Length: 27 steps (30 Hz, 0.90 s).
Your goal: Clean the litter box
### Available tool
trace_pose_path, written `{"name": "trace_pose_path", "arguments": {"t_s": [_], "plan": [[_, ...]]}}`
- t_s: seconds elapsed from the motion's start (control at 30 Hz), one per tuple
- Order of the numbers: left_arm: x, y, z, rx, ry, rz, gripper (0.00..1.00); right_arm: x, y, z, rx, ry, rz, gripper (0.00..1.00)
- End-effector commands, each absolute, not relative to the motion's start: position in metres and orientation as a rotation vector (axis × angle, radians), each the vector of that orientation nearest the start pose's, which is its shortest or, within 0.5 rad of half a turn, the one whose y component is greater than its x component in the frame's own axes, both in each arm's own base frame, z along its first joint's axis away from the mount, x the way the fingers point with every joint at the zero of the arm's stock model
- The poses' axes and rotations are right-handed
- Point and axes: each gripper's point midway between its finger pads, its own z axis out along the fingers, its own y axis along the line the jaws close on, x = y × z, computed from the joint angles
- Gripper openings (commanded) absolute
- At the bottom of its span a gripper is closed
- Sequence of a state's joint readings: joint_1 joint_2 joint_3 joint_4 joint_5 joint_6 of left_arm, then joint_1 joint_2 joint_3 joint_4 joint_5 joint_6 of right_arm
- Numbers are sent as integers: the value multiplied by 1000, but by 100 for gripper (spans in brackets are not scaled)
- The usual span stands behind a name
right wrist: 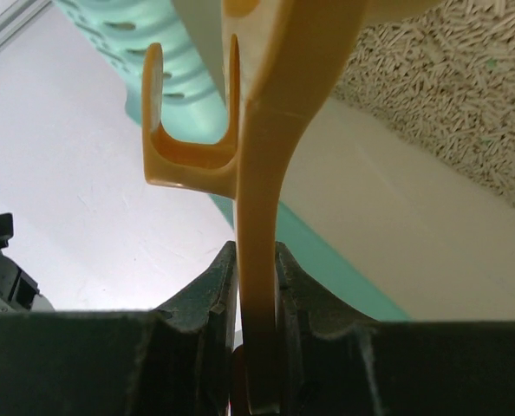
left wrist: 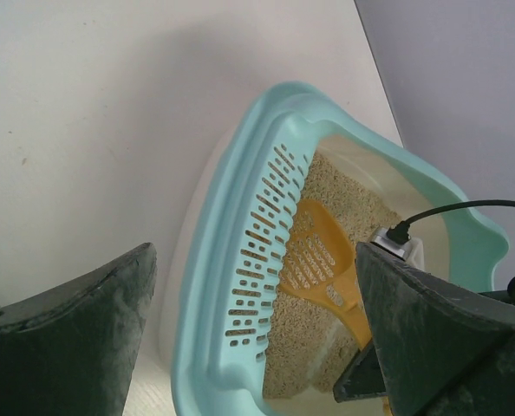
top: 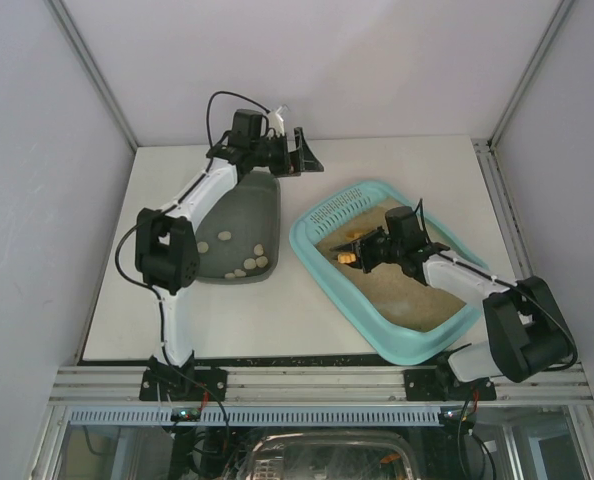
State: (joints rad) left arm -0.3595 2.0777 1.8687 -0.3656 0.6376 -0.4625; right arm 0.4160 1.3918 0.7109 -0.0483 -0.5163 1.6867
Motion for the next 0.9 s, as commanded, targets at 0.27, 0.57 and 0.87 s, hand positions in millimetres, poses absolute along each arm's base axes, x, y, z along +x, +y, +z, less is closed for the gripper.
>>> {"name": "trace_pose_path", "arguments": {"t_s": [0.27, 0.57, 0.87], "plan": [[485, -282, 255, 224, 2109, -1145, 100, 301, 255, 117, 1191, 2348, 1424, 0], [488, -280, 252, 191, 2103, -1189, 100, 305, 245, 90, 1198, 2248, 1473, 0], [491, -277, 243, 170, 2119, -1189, 100, 310, 251, 62, 1178, 2275, 1538, 0]]}}
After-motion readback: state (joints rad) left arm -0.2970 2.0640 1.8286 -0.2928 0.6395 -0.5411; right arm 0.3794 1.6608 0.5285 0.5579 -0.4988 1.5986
